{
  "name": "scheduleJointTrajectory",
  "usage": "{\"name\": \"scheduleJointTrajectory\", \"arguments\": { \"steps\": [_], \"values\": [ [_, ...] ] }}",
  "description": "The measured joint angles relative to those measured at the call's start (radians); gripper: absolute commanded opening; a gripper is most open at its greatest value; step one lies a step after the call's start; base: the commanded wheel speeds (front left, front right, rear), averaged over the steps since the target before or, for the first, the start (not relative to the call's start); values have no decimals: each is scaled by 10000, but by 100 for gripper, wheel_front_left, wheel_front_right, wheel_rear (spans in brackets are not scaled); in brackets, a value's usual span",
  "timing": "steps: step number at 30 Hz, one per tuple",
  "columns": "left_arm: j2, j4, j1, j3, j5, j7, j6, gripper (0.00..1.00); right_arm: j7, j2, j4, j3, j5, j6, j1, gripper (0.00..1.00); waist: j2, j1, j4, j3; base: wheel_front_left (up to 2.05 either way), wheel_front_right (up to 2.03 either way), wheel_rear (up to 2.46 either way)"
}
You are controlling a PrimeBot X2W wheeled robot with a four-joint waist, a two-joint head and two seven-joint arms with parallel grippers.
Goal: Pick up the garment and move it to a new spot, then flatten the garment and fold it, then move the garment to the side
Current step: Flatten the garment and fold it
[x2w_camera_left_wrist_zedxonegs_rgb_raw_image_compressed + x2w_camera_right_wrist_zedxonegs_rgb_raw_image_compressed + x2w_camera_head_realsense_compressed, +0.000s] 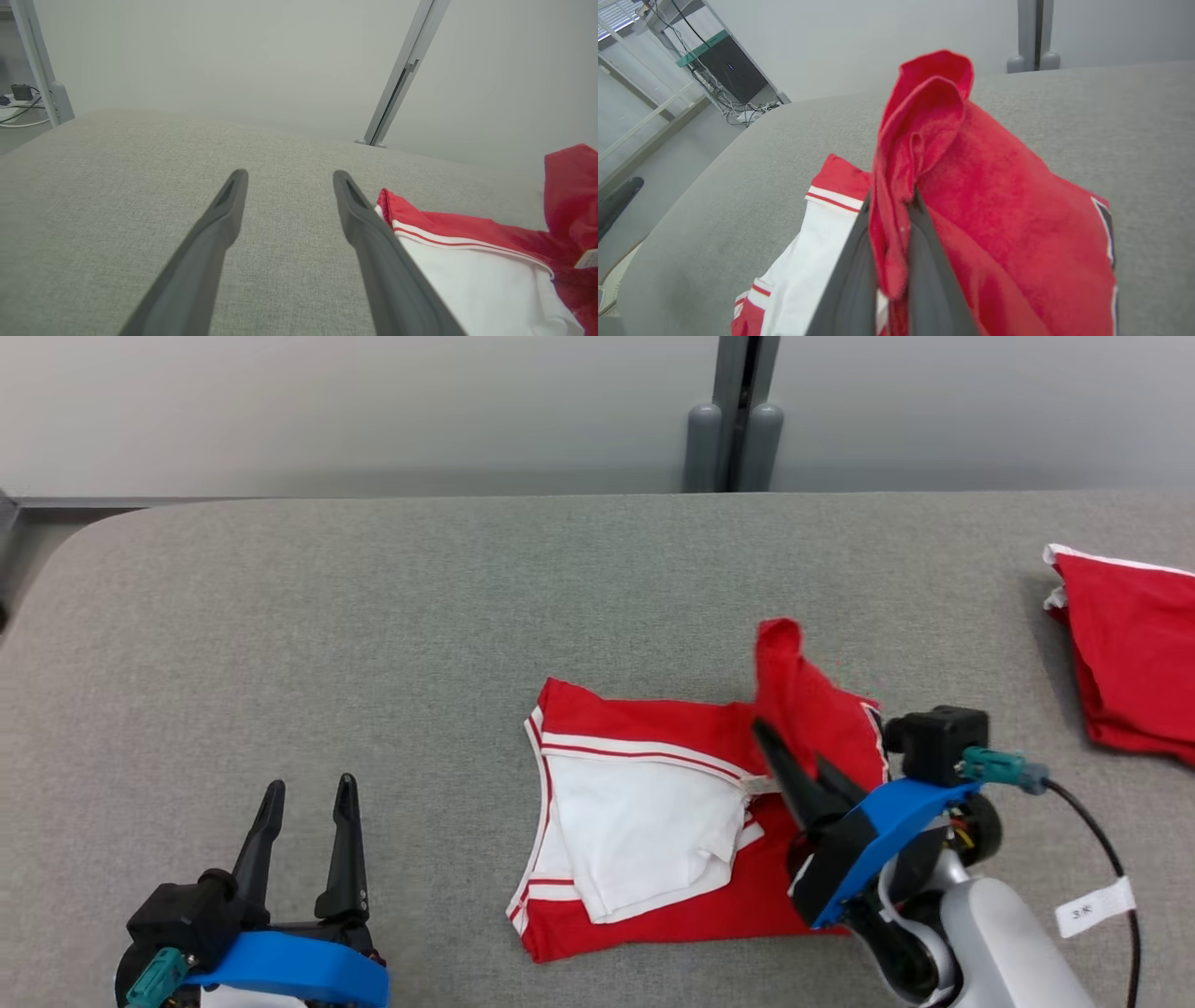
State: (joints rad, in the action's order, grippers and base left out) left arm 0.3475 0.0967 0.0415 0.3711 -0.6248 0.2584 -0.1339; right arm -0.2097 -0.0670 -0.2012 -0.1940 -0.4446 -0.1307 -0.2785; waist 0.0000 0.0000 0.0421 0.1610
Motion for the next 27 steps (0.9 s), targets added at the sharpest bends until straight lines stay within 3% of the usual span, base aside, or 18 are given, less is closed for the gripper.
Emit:
{"name": "scheduleJointTrajectory", "arguments": {
  "steps": [8, 18, 20, 21, 27],
  "values": [
    [-54, 17, -61, 73, -2, 2, 38, 100, 359, 153, -773, -1906, -1101, 0, -432, 0, 0, 0, 726, -200, 0, 0, 0],
    [-132, 155, -151, 280, -17, -2, 88, 100, 1565, 159, -3371, -3415, -2765, 2, -1596, 0, 0, 0, 1225, -439, 0, 0, 0],
    [-132, 169, -163, 284, -46, -2, 86, 100, 1735, 169, -3885, -3714, -3103, 0, -1818, 34, 0, -1, 1257, -470, 0, 0, 0],
    [-134, 178, -171, 301, -63, -2, 86, 100, 1825, 161, -4113, -3870, -3269, 2, -1937, 98, 0, -1, 1269, -479, 0, 0, 0],
    [-155, 280, -183, 351, -86, -2, 113, 100, 2525, 167, -4577, -5056, -4577, 2, -2634, 100, 0, 0, 1278, -524, 0, 0, 0]
  ]
}}
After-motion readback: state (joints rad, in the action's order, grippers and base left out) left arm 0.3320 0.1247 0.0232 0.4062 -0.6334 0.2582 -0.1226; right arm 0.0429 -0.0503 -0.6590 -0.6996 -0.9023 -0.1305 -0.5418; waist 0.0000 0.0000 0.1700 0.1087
